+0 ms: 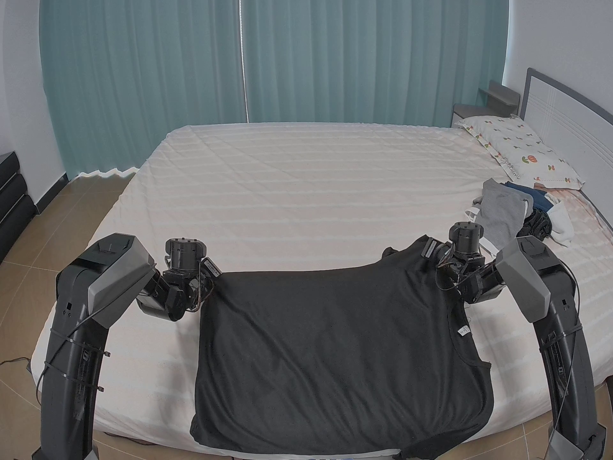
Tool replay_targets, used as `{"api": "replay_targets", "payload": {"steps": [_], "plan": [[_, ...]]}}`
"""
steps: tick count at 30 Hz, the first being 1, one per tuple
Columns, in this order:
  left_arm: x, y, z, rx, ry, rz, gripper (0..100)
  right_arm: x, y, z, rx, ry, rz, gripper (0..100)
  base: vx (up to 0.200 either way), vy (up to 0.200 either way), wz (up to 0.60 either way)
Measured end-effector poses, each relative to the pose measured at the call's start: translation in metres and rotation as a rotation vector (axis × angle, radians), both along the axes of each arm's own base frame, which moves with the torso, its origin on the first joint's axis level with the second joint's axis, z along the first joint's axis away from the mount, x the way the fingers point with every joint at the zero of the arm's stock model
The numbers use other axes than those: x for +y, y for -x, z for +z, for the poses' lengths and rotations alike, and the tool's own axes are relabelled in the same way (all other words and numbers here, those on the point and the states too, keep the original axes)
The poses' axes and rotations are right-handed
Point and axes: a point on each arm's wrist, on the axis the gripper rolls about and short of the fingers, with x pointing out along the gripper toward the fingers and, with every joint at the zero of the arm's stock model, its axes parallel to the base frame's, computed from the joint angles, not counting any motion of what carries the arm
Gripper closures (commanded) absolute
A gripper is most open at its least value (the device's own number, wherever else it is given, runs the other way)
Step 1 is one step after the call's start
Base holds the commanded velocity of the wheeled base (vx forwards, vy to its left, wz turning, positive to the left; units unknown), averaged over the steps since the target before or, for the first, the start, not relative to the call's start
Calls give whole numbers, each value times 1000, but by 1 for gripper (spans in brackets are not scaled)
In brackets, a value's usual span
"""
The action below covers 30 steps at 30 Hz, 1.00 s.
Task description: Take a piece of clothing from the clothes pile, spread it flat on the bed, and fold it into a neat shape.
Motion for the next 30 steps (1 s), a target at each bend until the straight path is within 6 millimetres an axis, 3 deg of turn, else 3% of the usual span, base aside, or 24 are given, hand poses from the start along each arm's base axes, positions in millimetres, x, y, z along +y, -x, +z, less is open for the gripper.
{"api": "replay_targets", "payload": {"steps": [5, 6, 16, 25, 30], "plan": [[0, 0, -3, 9, -14, -8, 100, 0, 1, -11, 21, 8, -9, 100, 0, 0, 0], [-1, 1, -4, 11, -16, -10, 0, 1, 1, -12, 25, 8, -8, 0, 0, 0, 0], [-1, 1, -6, 15, -17, -10, 0, 3, 2, -16, 24, 9, -7, 0, 0, 0, 0], [0, 4, -6, 22, -11, -6, 0, -11, 11, 1, 4, 6, -32, 0, 0, 0, 0], [3, 13, 4, 23, 23, 16, 0, -23, 31, 18, 8, -3, -47, 0, 0, 0, 0]]}}
